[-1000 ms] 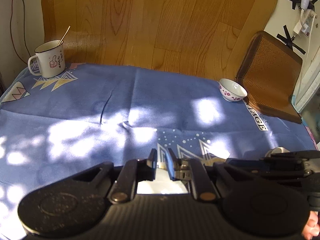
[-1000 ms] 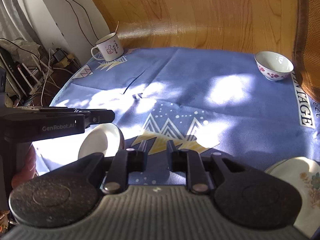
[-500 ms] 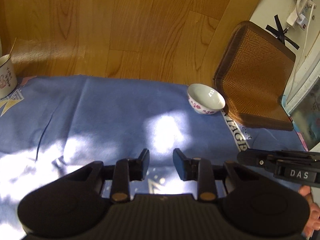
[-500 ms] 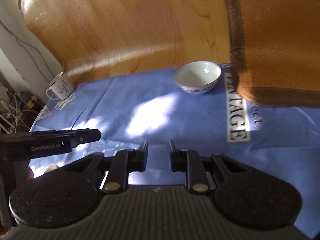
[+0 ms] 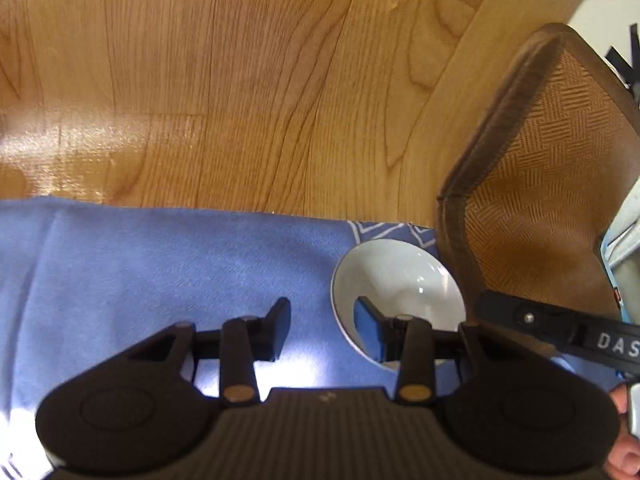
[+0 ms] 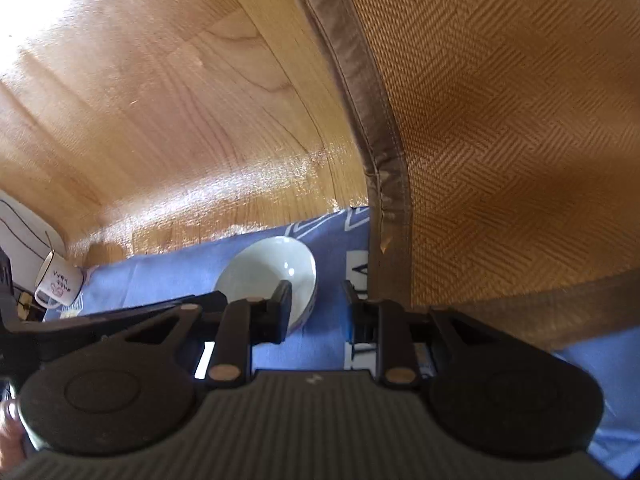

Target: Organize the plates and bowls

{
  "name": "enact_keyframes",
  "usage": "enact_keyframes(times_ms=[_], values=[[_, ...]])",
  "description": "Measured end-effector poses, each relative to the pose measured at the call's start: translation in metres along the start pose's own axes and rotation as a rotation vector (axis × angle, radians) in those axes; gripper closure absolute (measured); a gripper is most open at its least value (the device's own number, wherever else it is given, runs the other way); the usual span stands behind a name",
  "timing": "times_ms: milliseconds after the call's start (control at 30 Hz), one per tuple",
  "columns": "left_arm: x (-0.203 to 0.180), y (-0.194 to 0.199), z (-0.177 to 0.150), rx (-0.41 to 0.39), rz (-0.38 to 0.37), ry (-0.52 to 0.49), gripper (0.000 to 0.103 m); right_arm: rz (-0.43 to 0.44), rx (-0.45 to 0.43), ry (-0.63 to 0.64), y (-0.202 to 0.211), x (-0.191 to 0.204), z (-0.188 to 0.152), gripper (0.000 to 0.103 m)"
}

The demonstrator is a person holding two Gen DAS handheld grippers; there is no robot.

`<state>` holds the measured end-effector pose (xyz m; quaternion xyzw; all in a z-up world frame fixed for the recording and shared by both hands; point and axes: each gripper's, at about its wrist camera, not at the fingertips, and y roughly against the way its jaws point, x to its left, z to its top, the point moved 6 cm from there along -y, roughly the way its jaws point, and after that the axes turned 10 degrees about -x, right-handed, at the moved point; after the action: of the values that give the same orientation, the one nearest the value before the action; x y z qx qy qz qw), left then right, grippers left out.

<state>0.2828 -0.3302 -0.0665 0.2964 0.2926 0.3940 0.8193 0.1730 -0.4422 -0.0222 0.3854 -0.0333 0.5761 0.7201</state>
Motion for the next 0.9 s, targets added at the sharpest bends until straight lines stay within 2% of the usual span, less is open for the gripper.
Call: enact_keyframes(times_ms=[167, 233, 267, 300, 333, 467, 633, 800, 900], values=[[0.005, -0.017, -0.003, 0.019, -0.005, 0.025, 0.071, 0.006, 0.040, 0.001, -0.023, -0.001, 0.001, 0.074], [0.005, -0.019, -0.008, 0.021, -0.034, 0.050, 0.083, 0.010, 0.050, 0.000, -0.028, -0.001, -0.001, 0.075], [0.004, -0.019, -0.008, 0.016, -0.044, 0.057, 0.086, 0.016, 0.052, 0.000, -0.029, 0.000, -0.001, 0.077], [0.003, -0.017, -0.009, 0.013, -0.056, 0.057, 0.092, 0.020, 0.051, 0.005, -0.030, 0.001, -0.001, 0.083], [0.002, -0.017, -0.007, 0.010, -0.068, 0.057, 0.095, 0.024, 0.052, 0.013, -0.029, 0.003, -0.002, 0.095], [-0.002, -0.003, -0.009, -0.001, -0.043, 0.039, 0.095, 0.014, 0.033, 0.056, -0.020, 0.013, -0.007, 0.095], [0.006, 0.041, -0.013, -0.027, -0.043, 0.031, 0.095, 0.066, 0.019, 0.072, 0.010, 0.037, -0.016, 0.094], [0.027, 0.106, -0.032, -0.066, 0.022, -0.013, 0.094, 0.148, 0.029, 0.139, 0.048, 0.087, -0.045, 0.093], [0.053, 0.153, -0.047, -0.078, 0.062, -0.001, 0.094, 0.205, 0.046, 0.182, 0.069, 0.120, -0.070, 0.093]])
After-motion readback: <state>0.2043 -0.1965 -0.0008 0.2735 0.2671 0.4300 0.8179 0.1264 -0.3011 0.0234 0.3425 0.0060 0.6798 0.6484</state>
